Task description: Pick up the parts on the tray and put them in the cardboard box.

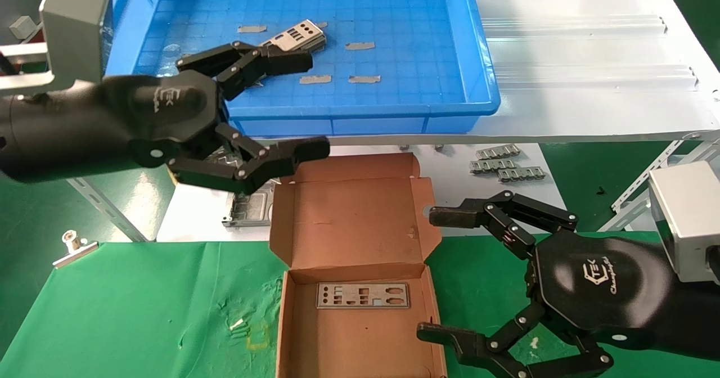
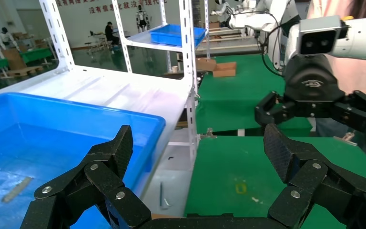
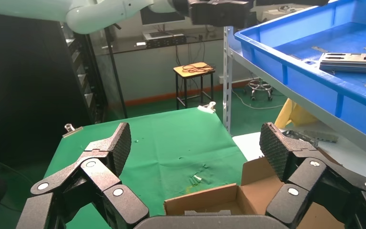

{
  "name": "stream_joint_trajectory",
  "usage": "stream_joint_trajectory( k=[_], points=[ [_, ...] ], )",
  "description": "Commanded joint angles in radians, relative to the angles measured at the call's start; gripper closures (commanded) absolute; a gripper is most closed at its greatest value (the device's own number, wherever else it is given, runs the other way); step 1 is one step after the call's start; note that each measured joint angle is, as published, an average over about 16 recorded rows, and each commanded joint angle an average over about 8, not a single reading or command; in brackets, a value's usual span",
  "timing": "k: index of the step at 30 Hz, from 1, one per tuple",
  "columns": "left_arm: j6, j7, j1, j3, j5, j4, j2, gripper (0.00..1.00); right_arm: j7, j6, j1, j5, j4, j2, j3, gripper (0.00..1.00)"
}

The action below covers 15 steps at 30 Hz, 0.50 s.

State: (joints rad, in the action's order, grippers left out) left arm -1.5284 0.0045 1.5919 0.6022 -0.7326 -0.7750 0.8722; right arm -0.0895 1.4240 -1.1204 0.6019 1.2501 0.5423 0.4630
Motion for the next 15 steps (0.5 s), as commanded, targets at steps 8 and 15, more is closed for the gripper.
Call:
stream_joint_trajectory(
  k=[8,15],
  points=[
    [0.006,-0.035,-0.095,-0.06,0.0,-0.094,-0.048,0.0,0.0,0.0,0.0,0.0,0.0,0.0,0.0,0.0],
    [0.011,-0.063,-0.17,-0.106,0.001,-0.167,-0.086,0.0,0.0,0.0,0.0,0.0,0.0,0.0,0.0,0.0]
  ],
)
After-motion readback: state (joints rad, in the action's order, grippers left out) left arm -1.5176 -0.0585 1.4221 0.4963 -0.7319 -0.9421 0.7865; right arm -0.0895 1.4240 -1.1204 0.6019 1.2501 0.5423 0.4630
